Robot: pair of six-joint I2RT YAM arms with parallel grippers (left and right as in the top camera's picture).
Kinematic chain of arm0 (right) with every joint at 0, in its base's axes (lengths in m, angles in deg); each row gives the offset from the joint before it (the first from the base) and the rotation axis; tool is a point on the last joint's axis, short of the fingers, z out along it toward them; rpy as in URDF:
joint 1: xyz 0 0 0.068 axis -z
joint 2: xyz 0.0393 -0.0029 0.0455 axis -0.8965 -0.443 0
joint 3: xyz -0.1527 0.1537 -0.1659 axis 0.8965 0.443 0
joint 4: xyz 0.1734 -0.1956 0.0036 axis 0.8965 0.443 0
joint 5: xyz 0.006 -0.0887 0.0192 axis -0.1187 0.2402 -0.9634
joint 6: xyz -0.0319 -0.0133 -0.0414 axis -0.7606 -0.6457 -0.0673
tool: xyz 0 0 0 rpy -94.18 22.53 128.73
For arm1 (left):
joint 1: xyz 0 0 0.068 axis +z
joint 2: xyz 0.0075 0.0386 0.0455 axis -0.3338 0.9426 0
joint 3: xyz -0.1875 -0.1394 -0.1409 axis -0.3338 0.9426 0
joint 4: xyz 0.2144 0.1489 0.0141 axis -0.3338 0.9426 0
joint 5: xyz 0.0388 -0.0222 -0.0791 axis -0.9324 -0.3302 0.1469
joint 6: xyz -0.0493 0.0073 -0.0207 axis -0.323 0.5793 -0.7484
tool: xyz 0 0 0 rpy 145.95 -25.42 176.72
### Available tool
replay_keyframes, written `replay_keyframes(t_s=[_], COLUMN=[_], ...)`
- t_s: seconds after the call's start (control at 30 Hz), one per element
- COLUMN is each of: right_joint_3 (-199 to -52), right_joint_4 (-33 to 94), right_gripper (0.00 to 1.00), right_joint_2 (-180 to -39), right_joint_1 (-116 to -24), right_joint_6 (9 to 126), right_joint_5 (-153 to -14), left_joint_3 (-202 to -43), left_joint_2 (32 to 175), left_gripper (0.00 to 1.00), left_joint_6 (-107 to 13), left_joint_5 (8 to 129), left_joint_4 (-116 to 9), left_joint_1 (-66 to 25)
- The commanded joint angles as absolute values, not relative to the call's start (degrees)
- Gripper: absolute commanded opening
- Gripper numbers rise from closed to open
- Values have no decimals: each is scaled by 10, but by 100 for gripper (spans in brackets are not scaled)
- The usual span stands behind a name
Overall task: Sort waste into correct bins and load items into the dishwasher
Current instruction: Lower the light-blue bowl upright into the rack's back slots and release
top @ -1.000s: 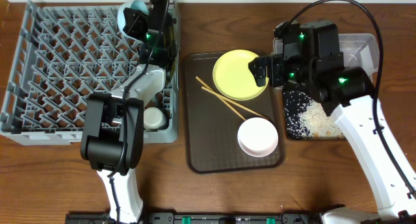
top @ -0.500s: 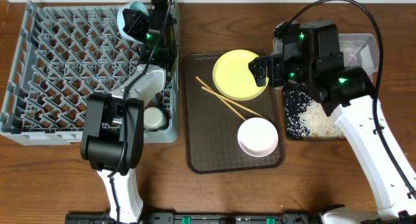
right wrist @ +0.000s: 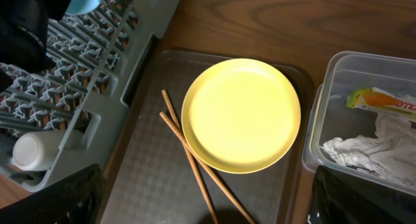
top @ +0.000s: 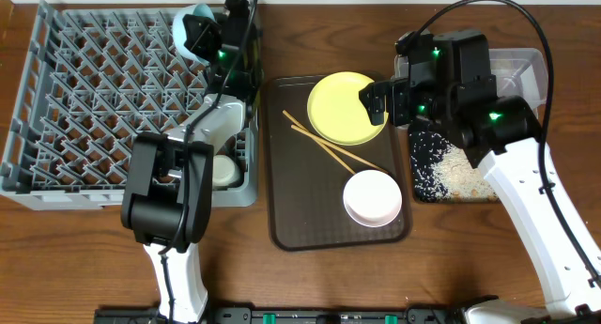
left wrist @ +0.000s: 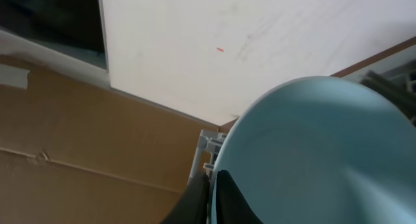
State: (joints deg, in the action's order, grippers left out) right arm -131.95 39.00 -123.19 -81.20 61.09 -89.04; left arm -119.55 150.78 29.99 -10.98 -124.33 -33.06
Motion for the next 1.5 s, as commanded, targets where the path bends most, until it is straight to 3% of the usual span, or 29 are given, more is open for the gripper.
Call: replay_keyframes(t_s=[0.0,0.33,0.7,0.87,0.9,1.07,1.33,1.47], right_joint_3=[-1327,-1327,-1327,-1327,-1327,-1327,-1327,-1327], right_joint_4=[390,390,390,390,390,390,390,390], right_gripper=[99,99,99,99,99,99,99,99], right_joint_2=[-1236,-1236,-1236,-1236,-1236,-1236,-1236,-1236], right_joint_1=[-814,-814,-814,-814,-814,-814,-814,-814], right_joint_6=[617,617,617,617,617,617,617,617], right_joint_5=[-890,-890,-890,-890,-890,-890,-890,-890], left_joint_3=[-1199,-1199,-1199,-1199,-1199,-1199,-1199,-1199], left_joint_2=[1524,1524,1524,1524,1524,1524,1524,1524], left_gripper=[7,8,9,17,27,46,63,66], left_joint_6=[305,305,203,169,163,111,39,8], left_joint_5=[-114,-139,-139,-158,-159,-158,-151,-137], left_joint_4=[-1241,-1232,-1093,-1076,-1076,-1076,-1074,-1072], left_joint_1=[-335,-352,-378,-378,-378,-381,-401,-415])
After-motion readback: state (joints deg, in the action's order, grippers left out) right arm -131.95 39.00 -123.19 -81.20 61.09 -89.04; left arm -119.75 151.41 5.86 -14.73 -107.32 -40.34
